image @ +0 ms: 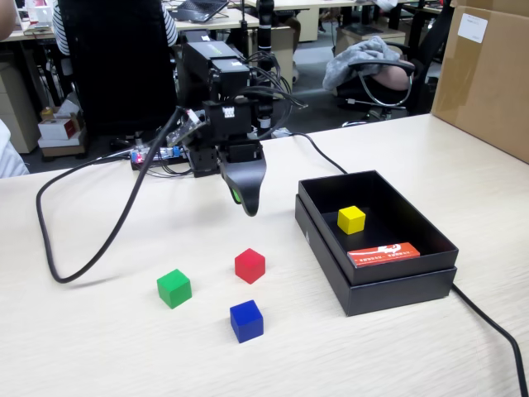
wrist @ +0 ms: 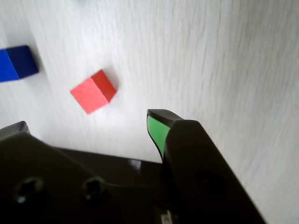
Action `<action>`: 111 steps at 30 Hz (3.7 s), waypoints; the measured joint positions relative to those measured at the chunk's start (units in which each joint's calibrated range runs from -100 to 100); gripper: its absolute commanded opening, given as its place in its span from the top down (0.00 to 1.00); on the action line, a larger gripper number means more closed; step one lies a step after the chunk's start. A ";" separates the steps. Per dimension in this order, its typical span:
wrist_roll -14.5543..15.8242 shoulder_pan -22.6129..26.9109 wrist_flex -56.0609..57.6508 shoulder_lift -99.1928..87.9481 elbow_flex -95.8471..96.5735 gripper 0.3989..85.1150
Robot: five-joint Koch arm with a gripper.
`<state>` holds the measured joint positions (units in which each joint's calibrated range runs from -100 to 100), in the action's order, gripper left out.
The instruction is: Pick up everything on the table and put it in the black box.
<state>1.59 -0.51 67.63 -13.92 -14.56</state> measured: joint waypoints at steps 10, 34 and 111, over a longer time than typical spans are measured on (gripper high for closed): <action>-3.57 -6.30 0.00 14.11 -12.60 0.42; -6.45 -9.87 0.00 44.79 -29.58 0.55; 5.08 14.36 4.18 41.55 -30.03 0.51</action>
<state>6.67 13.85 71.82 27.64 -44.59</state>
